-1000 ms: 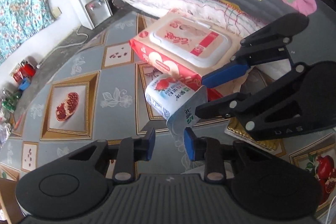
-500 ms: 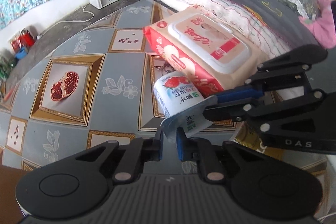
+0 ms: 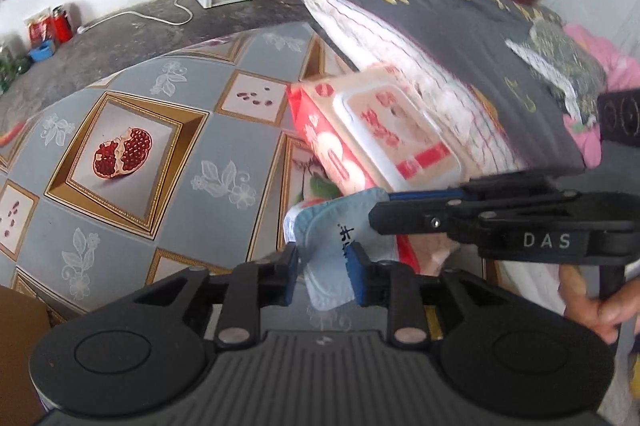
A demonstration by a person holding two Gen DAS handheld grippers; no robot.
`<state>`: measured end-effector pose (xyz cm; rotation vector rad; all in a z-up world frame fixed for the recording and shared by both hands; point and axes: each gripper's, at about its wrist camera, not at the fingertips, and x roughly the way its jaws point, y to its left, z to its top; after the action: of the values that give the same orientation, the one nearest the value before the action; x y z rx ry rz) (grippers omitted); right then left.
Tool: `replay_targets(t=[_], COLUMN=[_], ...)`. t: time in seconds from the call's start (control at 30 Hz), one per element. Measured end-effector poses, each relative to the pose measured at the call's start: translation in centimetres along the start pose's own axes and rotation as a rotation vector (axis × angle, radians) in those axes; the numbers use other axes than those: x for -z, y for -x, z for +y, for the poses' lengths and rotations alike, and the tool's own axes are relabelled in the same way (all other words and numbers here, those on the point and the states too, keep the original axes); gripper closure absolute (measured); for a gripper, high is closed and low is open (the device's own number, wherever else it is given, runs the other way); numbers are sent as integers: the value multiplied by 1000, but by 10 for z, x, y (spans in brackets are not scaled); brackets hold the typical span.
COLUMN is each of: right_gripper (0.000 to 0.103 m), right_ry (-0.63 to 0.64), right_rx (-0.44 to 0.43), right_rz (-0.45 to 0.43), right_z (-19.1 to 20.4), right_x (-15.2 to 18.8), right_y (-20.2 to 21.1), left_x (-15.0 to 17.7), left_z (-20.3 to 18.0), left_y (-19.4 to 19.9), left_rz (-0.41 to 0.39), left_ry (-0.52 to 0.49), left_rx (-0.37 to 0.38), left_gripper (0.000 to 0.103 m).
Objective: Organize soft objects
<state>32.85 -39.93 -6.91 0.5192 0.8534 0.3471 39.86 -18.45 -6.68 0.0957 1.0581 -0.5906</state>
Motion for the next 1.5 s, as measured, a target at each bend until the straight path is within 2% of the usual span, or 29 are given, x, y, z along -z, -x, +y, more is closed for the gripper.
replay_targets(t=[0.13, 0.33, 0.5, 0.67, 0.83, 1.03, 1.2, 1.37, 1.5], right_gripper=[93, 92, 92, 92, 92, 92, 91, 89, 88], right_ry=[-52, -127, -147, -129, -68, 38, 78, 92, 97], right_rx=[-12, -22, -32, -41, -84, -200, -316, -353, -326], right_rz=[3, 12, 7, -15, -43, -30, 63, 214, 332], right_z=[-7, -12, 0, 31, 91, 188, 264, 323, 354], right_x=[-2, 3, 8, 4, 1, 7, 30, 63, 93], right_y=[-4, -1, 14, 42, 77, 92, 75, 36, 1], left_x=[-6, -9, -9, -4, 11, 57, 113, 173, 213], left_z=[5, 5, -1, -15, -27, -22, -5, 26, 55], left_y=[-5, -3, 14, 51, 119, 223, 296, 333, 336], left_rz=[1, 26, 7, -34, -117, -244, -313, -325, -296], left_ry=[51, 124, 143, 139, 128, 172, 244, 364, 458], left_rx=[13, 4, -5, -13, -41, -133, -238, -308, -325], left_gripper=[68, 72, 73, 74, 74, 73, 74, 74, 75])
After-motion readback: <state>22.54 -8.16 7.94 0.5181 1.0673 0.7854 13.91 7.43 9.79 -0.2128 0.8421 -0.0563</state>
